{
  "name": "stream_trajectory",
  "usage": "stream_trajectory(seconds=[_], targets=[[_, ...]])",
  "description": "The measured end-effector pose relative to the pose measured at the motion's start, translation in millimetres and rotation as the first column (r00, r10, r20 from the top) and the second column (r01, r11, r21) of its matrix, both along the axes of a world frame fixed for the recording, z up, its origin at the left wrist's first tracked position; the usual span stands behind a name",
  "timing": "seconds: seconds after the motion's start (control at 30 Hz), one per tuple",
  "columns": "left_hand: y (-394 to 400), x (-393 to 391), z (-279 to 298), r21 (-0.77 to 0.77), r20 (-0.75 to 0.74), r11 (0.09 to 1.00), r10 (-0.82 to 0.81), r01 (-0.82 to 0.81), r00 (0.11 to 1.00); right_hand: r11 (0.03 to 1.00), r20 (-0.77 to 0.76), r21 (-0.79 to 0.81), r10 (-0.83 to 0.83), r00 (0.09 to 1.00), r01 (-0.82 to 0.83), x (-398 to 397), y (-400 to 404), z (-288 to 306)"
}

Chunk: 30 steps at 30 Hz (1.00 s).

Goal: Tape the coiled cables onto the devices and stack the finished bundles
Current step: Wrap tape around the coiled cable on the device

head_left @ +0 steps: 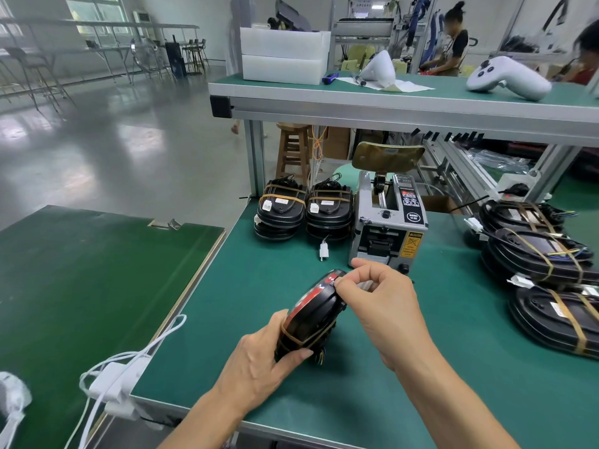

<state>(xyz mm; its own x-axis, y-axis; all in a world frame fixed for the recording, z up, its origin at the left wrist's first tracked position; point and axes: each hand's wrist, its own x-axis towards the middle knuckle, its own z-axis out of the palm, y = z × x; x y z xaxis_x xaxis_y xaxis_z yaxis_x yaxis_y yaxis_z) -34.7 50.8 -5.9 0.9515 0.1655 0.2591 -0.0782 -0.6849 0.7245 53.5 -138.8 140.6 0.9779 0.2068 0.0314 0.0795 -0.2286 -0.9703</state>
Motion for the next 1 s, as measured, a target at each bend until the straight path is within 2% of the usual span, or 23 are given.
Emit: stream_trajectory(seconds=[0.17,0.3,0.47,0.63,0.73,0.9,1.0], targets=[[-0.8,1.1,2.5,0.004,-0.011,1.0,0.001,-0.001,1.0,0.994,-0.112,0.111,-0.002,0.994,0.014,3.9,1.9,-10.4],[-1.1,0.2,3.5,0.002,-0.015,1.0,-0.003,0.003,1.0,0.976,-0.127,0.219,0.017,0.992,0.011,5.5,3.6,-15.9],[-0.9,0.1,4.1,0.01,-0.015,1.0,-0.001,0.002,1.0,0.973,-0.107,0.231,0.042,0.993,-0.016,6.2,6.1,-13.9],[-1.0,-0.6,3.2,0.017,-0.009,1.0,-0.011,0.011,1.0,0.974,-0.132,0.208,-0.066,0.989,0.092,12.8,8.8,-21.1],[-0.9,0.2,2.3,0.018,-0.001,1.0,-0.01,0.01,1.0,0.971,-0.135,0.232,-0.033,0.99,0.064,10.8,7.5,-23.2],[0.5,0.1,0.4,0.014,-0.006,1.0,-0.012,0.012,1.0,0.997,-0.019,0.071,-0.001,1.0,0.002,-0.2,5.7,-21.5],[-0.3,0.2,0.6,0.001,-0.014,1.0,-0.011,0.011,1.0,0.995,0.042,-0.02,0.098,0.994,-0.097,-2.6,1.5,-18.7]])
